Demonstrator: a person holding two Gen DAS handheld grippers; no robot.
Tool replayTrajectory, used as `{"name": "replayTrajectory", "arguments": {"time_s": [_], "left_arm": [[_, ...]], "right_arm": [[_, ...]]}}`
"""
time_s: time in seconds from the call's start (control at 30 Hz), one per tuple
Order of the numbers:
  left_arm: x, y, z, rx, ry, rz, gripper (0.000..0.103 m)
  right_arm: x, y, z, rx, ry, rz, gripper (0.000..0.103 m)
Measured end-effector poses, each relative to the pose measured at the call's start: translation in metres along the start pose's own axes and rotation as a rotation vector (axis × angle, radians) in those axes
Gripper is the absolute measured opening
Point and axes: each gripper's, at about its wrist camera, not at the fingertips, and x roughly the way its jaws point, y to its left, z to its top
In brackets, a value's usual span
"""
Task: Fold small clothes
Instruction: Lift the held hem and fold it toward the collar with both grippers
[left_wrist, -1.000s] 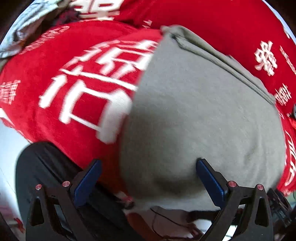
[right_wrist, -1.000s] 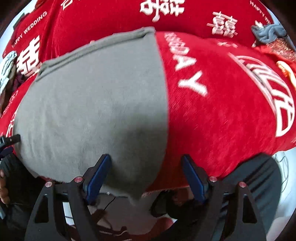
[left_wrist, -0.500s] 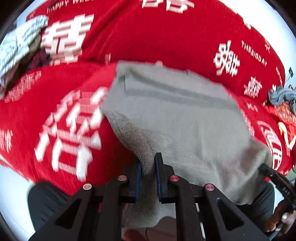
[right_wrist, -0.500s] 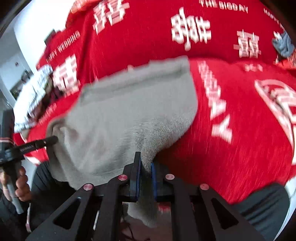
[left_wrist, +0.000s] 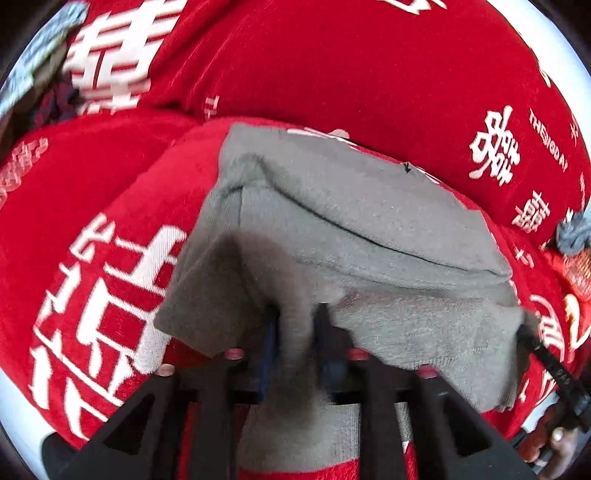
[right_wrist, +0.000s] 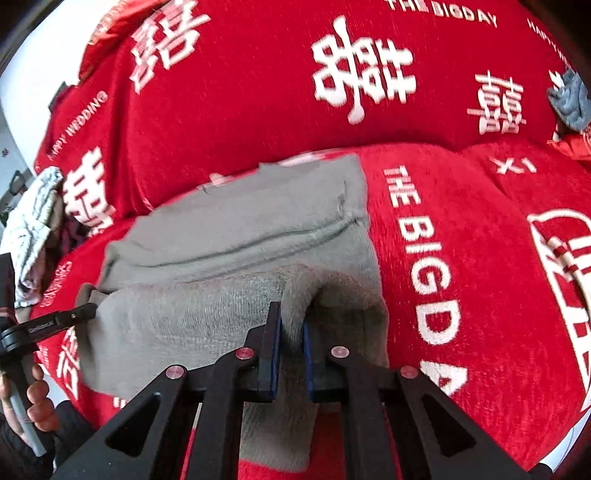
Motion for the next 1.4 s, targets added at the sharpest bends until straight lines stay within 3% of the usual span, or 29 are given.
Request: {"name": "replayTrajectory", "arguments": {"time_s": [0.03,0.07,0.1,0.23,0.3,0.43,0.47,0.53,0.57,0.6,0.63,0.67,0.83,1.0,1.2,1.4], "left_arm": [[0.000,0.003,-0.002,-0.017,0.011,-0.015,0.080],[-0.003,0.009,-0.003,-0.049,0.014,-0.054,0.089],[-0.010,0.014,-0.007,-0.069,-0.015,-0.074,0.091],[-0.035,0.028,-0.029,-0.087,-0.042,-0.110,0.091],[-0.041,0.034,-0.044,-0.091,-0.041,-0.102,0.091],[-0.032,0.025,-0.063,-0.064,-0.005,-0.111,0.090],[-0.027,0.020,-0.063,-0.051,0.000,-0.109,0.087],[-0.015,0.007,-0.060,-0.011,0.026,-0.095,0.058],[-0.010,0.002,-0.057,0.009,0.039,-0.077,0.057],[-0.009,-0.004,-0.056,0.029,0.022,-0.046,0.046],[-0.010,-0.008,-0.054,0.045,0.015,-0.038,0.013],[-0.009,-0.011,-0.053,0.049,0.046,-0.066,0.010],[-0.046,-0.014,-0.044,0.057,-0.060,-0.083,0.010],[-0.068,-0.019,-0.013,0.054,-0.141,-0.089,0.010],[-0.076,-0.027,0.022,0.035,-0.173,-0.084,0.010],[-0.075,-0.034,0.051,0.031,-0.184,-0.070,0.010]], "right_arm": [[0.003,-0.003,0.000,0.015,0.015,0.008,0.017],[0.004,-0.006,-0.001,0.028,0.021,0.021,0.019],[0.002,-0.009,-0.003,0.038,0.025,0.037,0.022],[-0.027,-0.017,-0.017,0.032,-0.022,0.062,0.063],[-0.045,-0.021,-0.030,0.035,-0.064,0.073,0.066],[-0.049,-0.020,-0.049,0.025,-0.028,0.087,0.066],[-0.045,-0.019,-0.050,0.028,-0.013,0.094,0.066],[-0.032,-0.014,-0.051,0.023,0.021,0.103,0.066],[-0.028,-0.013,-0.050,0.023,0.028,0.105,0.060],[-0.020,-0.010,-0.050,0.025,0.044,0.122,0.051],[-0.015,-0.009,-0.049,0.029,0.064,0.140,0.030],[-0.007,-0.007,-0.048,0.035,0.097,0.158,0.016],[-0.027,0.000,-0.039,-0.001,0.035,0.227,0.013],[-0.056,0.006,-0.006,0.007,-0.059,0.297,0.012],[-0.068,0.020,0.039,0.012,-0.120,0.286,0.012],[-0.060,0.025,0.074,0.036,-0.120,0.245,0.012]]}}
